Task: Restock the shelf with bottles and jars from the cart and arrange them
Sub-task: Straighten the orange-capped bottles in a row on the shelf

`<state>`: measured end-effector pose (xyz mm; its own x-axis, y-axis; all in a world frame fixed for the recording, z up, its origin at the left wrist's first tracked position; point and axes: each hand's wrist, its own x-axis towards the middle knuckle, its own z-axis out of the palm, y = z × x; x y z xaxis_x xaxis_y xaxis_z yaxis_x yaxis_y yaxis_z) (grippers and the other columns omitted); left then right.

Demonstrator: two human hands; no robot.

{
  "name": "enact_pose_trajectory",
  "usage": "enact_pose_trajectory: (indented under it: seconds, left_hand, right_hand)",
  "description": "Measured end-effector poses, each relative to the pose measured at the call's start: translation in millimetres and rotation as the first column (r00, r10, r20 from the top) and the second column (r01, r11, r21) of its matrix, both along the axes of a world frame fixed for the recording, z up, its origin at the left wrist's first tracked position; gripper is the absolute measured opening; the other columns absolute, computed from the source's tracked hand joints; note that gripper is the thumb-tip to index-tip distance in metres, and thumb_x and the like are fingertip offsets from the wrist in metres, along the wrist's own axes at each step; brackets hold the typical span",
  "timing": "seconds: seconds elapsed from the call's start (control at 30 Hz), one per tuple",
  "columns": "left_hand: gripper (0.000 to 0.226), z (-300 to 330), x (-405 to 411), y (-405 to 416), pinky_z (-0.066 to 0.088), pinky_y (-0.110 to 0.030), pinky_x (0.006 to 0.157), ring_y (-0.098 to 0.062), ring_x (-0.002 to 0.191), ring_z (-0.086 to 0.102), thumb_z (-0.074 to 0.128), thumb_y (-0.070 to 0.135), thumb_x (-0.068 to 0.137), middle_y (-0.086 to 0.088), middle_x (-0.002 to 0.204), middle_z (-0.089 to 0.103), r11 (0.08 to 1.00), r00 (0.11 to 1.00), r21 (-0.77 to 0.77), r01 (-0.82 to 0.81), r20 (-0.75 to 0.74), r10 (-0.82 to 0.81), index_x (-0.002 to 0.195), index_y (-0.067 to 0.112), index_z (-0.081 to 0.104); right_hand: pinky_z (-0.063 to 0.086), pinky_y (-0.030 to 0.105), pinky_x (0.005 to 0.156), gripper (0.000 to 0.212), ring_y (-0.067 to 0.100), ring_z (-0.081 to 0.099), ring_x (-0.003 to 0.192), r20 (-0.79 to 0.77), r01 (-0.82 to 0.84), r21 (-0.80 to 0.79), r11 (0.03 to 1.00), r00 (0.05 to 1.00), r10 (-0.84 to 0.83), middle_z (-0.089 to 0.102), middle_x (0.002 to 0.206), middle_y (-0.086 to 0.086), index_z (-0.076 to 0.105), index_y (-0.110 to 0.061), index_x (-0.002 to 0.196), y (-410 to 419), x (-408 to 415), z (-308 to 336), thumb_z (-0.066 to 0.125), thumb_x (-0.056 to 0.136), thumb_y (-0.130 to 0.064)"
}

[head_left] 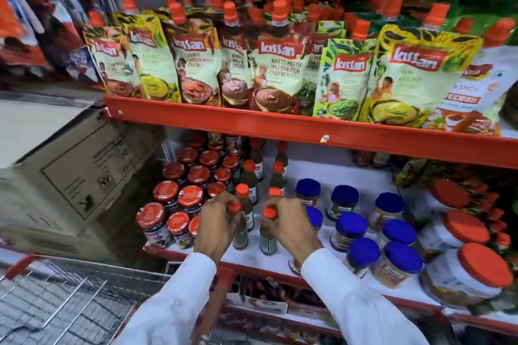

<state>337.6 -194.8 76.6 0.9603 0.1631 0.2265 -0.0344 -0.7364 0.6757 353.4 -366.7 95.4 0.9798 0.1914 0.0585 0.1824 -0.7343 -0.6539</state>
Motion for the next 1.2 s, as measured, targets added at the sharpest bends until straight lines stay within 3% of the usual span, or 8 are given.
enact_pose_trajectory:
  seconds: [0.1,0.27,0.37,0.47,0.63,0.73,0.97,1.2]
  left_hand:
    - [0.036,8.0,5.9,7.9,0.043,-0.007,0.053,-0.002,0.064,0.059,0.068,-0.009,0.071,0.001,0.079,0.067,0.995,0.996,-0.071,0.063,-0.055,-0.067,0.093,0.019,0.06]
    - [0.048,15.2,11.1,19.4,0.046,-0.024,0.054,-0.015,0.066,0.055,0.052,-0.022,0.071,-0.01,0.091,0.064,0.967,0.973,-0.18,0.179,-0.11,-0.201,0.092,0.021,0.058]
    - [0.058,13.0,8.9,22.9,0.049,-0.017,0.055,-0.007,0.074,0.061,0.053,-0.023,0.069,0.004,0.093,0.066,0.961,0.971,-0.185,0.204,-0.085,-0.223,0.089,0.031,0.059]
    - [0.055,13.4,9.6,21.6,0.047,-0.006,0.055,0.012,0.077,0.061,0.072,-0.01,0.068,0.022,0.09,0.063,0.977,0.981,-0.15,0.151,-0.102,-0.167,0.087,0.039,0.057]
    - [0.043,8.8,10.7,12.7,0.046,-0.016,0.055,-0.004,0.067,0.063,0.093,0.027,0.058,0.018,0.075,0.063,0.988,0.995,-0.154,-0.026,-0.103,0.01,0.089,0.025,0.062]
    - [0.034,6.4,13.2,13.3,0.048,-0.016,0.057,-0.006,0.067,0.064,0.091,0.02,0.062,0.014,0.073,0.065,0.99,0.995,-0.136,-0.041,-0.098,0.028,0.086,0.022,0.067]
    - [0.04,4.4,17.5,19.1,0.046,-0.002,0.054,0.014,0.063,0.063,0.069,-0.015,0.072,0.004,0.084,0.069,0.987,0.986,-0.132,0.089,-0.13,-0.106,0.103,0.01,0.071]
    - [0.046,0.5,19.0,24.4,0.05,-0.007,0.059,0.0,0.078,0.066,0.067,-0.017,0.071,0.002,0.093,0.071,0.986,0.979,-0.115,0.12,-0.15,-0.136,0.1,0.018,0.071]
  right_hand:
    - [0.044,0.022,0.071,0.025,0.018,0.065,0.081,-0.065,-0.036,0.011,0.999,0.997,0.036,0.071,0.091,0.001,0.07,-0.021,0.098,-1.3,3.9,0.7,0.066,0.081,-0.003]
    - [0.052,0.026,0.092,0.042,0.017,0.066,0.106,-0.109,-0.074,0.02,0.997,0.991,0.075,0.072,0.116,0.0,0.071,-0.021,0.114,-5.7,5.6,7.0,0.064,0.082,0.005]
    - [0.055,0.033,0.096,0.048,0.018,0.065,0.11,-0.14,-0.043,0.03,0.999,0.989,0.047,0.07,0.12,-0.001,0.069,-0.023,0.118,-6.4,2.9,8.7,0.069,0.079,0.005]
    - [0.059,0.036,0.087,0.033,0.019,0.069,0.096,-0.1,0.036,0.005,0.999,0.994,-0.035,0.073,0.104,0.0,0.07,-0.022,0.105,-3.6,0.4,7.0,0.08,0.075,-0.011]
    - [0.061,0.037,0.079,0.016,0.019,0.069,0.081,-0.062,0.128,0.031,0.991,0.99,-0.126,0.072,0.087,0.0,0.069,-0.019,0.088,1.8,-5.9,-2.6,0.081,0.078,-0.019]
    - [0.061,0.038,0.084,0.019,0.018,0.07,0.084,-0.082,0.114,0.058,0.992,0.991,-0.109,0.074,0.09,0.0,0.071,-0.019,0.092,0.6,-5.1,-4.1,0.08,0.077,-0.013]
    - [0.059,0.029,0.083,0.042,0.016,0.07,0.088,-0.11,0.043,0.041,0.998,0.993,-0.038,0.074,0.105,0.001,0.069,-0.018,0.113,-8.3,-1.9,-4.6,0.078,0.075,-0.004]
    - [0.049,0.014,0.072,0.047,0.009,0.066,0.083,-0.105,0.004,0.044,0.999,0.994,0.0,0.071,0.107,-0.003,0.067,-0.023,0.116,-11.8,-2.9,-7.7,0.079,0.075,-0.004]
